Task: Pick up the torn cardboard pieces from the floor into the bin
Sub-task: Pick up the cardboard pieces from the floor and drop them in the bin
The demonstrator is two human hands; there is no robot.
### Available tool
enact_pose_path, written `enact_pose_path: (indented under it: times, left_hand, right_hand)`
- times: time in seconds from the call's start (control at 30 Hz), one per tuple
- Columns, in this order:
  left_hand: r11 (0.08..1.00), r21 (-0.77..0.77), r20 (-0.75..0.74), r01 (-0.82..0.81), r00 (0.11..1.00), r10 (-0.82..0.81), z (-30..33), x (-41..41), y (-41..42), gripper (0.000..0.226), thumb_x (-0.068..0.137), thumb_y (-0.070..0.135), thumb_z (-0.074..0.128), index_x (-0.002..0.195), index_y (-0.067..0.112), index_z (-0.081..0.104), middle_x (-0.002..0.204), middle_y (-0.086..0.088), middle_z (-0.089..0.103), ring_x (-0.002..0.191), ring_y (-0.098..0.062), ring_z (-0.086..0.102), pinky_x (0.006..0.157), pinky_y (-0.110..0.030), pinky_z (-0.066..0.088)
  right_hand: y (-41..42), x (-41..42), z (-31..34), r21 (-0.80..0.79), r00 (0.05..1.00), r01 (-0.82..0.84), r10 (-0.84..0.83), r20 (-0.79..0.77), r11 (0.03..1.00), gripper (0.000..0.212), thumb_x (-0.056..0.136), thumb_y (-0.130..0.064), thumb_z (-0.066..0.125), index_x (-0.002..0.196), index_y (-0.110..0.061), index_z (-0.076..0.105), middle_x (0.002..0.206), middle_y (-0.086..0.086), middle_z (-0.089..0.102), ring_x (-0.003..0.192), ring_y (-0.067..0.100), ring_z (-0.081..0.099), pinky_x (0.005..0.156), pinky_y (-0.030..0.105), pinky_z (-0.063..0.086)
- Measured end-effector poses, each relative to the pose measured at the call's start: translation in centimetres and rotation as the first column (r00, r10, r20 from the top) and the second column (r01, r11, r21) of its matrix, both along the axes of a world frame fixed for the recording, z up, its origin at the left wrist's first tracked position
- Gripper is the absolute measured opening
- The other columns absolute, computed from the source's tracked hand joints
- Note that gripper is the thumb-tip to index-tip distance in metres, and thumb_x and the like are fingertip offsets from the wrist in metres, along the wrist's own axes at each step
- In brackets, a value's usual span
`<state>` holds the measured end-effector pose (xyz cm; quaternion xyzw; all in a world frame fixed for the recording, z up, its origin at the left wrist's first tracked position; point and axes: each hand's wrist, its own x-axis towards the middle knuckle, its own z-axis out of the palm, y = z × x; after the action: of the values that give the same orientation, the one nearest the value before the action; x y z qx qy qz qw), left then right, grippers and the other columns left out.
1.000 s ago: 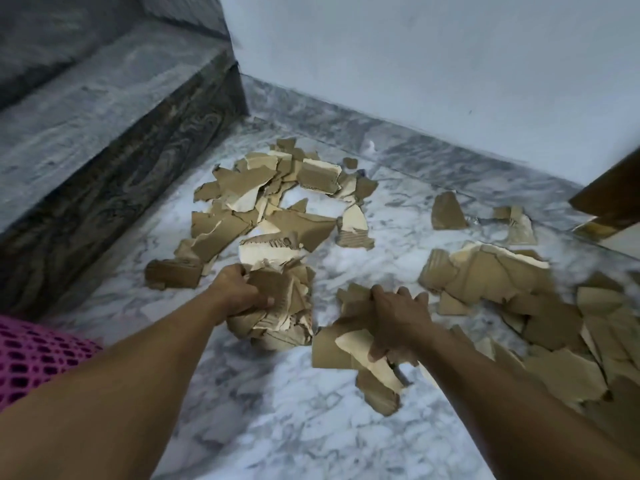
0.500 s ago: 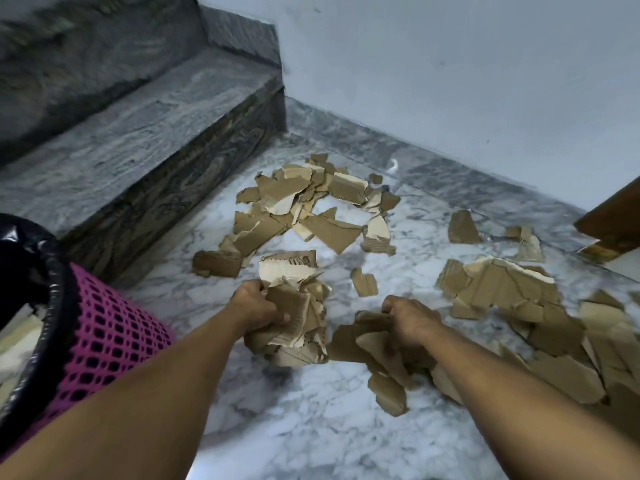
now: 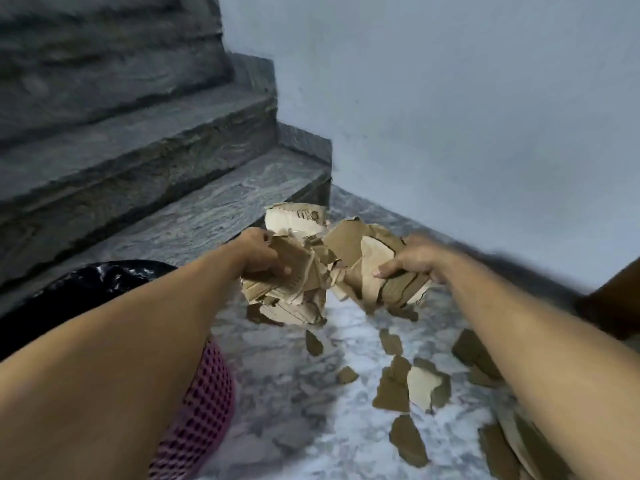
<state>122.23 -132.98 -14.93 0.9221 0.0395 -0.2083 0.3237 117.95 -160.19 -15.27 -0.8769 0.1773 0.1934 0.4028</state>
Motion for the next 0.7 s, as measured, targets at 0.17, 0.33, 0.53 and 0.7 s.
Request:
enact_pose_path:
  times: [0.17, 0.33, 0.53, 0.7]
  left_hand:
    - [0.997, 0.021, 0.100, -0.068, 0.993, 0.066, 7.2, -2.5, 7.0, 0.030, 0.067, 0.008, 0.085, 0.082, 0.015, 0.060, 0.080, -0.003, 0.060, 0.063, -0.011, 0.055, 0.038, -0.019, 0.042]
    - [0.979, 0.124, 0.098, -0.160, 0.984, 0.148, 10.6, -6.5, 15.1, 0.036, 0.066, 0.013, 0.087, 0.079, 0.011, 0.054, 0.080, -0.003, 0.054, 0.059, -0.014, 0.051, 0.028, -0.014, 0.037]
    - [0.961, 0.177, -0.002, -0.211, 0.977, 0.215, 7.6, -10.8, 23.4, 0.030, 0.068, 0.017, 0.086, 0.071, 0.015, 0.056, 0.079, -0.004, 0.058, 0.063, -0.016, 0.054, 0.052, -0.024, 0.043]
    - [0.939, 0.119, -0.085, -0.324, 0.939, 0.335, 1.7, -13.3, 27.3, 0.062, 0.064, 0.039, 0.087, 0.105, 0.007, 0.052, 0.112, -0.008, 0.054, 0.100, -0.024, 0.057, 0.081, -0.034, 0.049]
  right_hand:
    - [8.1, 0.4, 7.3, 0.115, 0.989, -0.030, 0.013, 0.148, 0.993, 0.053, 0.058, -0.015, 0.093, 0.102, -0.005, 0.063, 0.097, 0.015, 0.072, 0.086, 0.031, 0.071, 0.080, 0.044, 0.059]
    - [18.5, 0.0, 10.3, 0.161, 0.980, -0.145, 0.119, 0.158, 0.976, 0.066, 0.062, -0.021, 0.092, 0.117, -0.004, 0.060, 0.103, 0.014, 0.071, 0.088, 0.031, 0.070, 0.074, 0.046, 0.060]
    - [30.1, -2.6, 7.7, 0.234, 0.967, -0.220, 0.181, 0.179, 0.947, 0.063, 0.066, -0.018, 0.090, 0.116, -0.004, 0.054, 0.107, 0.014, 0.067, 0.090, 0.030, 0.068, 0.070, 0.039, 0.058]
    - [35.3, -4.1, 1.5, 0.040, 0.961, -0.255, 0.248, 0.122, 0.966, 0.067, 0.064, -0.029, 0.090, 0.116, -0.002, 0.058, 0.119, 0.013, 0.066, 0.110, 0.029, 0.063, 0.091, 0.034, 0.053]
